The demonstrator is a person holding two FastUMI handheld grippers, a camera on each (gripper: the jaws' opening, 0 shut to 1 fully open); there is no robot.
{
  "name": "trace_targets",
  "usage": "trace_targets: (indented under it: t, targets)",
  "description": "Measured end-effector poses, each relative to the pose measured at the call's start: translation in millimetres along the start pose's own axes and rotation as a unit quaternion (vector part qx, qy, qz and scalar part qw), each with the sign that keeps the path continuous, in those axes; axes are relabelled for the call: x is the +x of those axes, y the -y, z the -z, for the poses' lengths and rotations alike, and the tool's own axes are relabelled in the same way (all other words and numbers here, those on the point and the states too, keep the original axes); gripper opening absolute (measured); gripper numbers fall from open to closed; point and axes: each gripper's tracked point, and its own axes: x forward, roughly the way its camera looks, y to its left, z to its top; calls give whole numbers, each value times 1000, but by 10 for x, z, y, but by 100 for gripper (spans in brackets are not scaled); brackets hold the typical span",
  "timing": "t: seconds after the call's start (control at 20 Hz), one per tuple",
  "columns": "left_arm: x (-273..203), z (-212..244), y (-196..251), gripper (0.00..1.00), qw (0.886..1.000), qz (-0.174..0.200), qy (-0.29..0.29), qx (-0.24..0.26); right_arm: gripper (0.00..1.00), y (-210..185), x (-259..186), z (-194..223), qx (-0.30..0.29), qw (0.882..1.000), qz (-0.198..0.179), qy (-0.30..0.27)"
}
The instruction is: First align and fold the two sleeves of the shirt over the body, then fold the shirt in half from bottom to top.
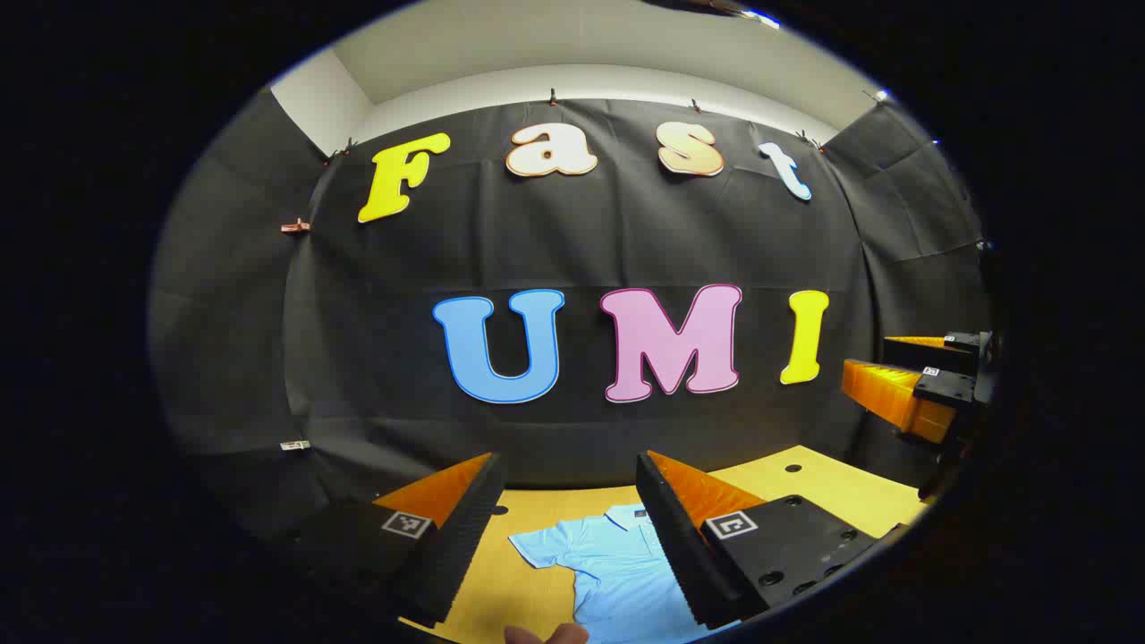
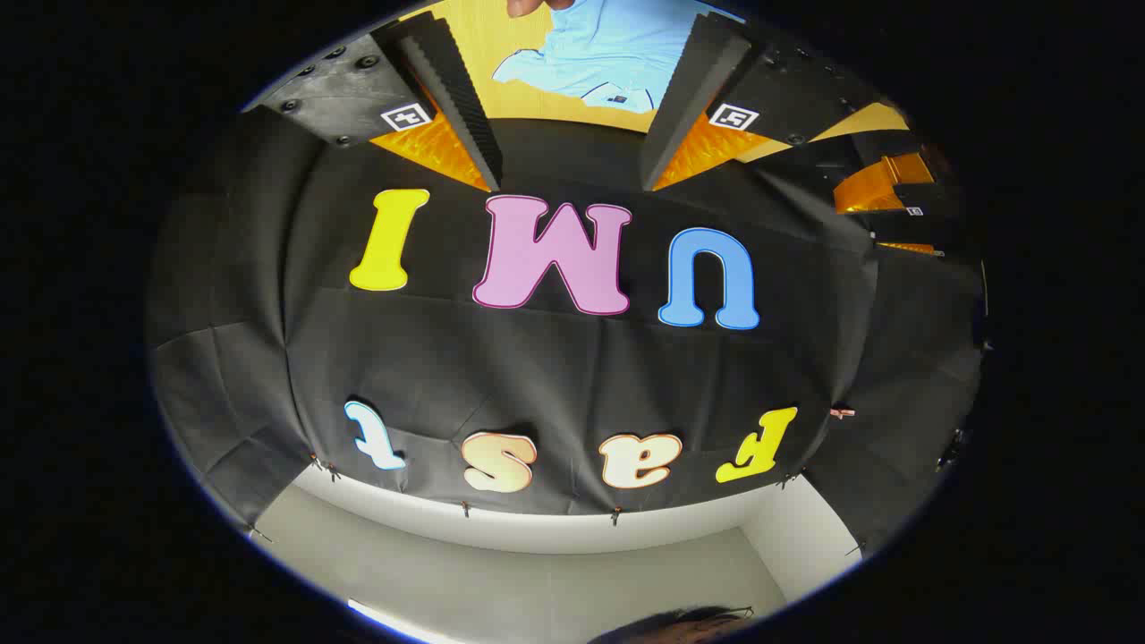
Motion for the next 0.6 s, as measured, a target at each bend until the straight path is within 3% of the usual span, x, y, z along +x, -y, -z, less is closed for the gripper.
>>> trace_targets:
  t: [0.6]
  targets:
    - [0,41,53,95,1000,8,-4,10,96,0,8,28,-2,1000,4,-3]
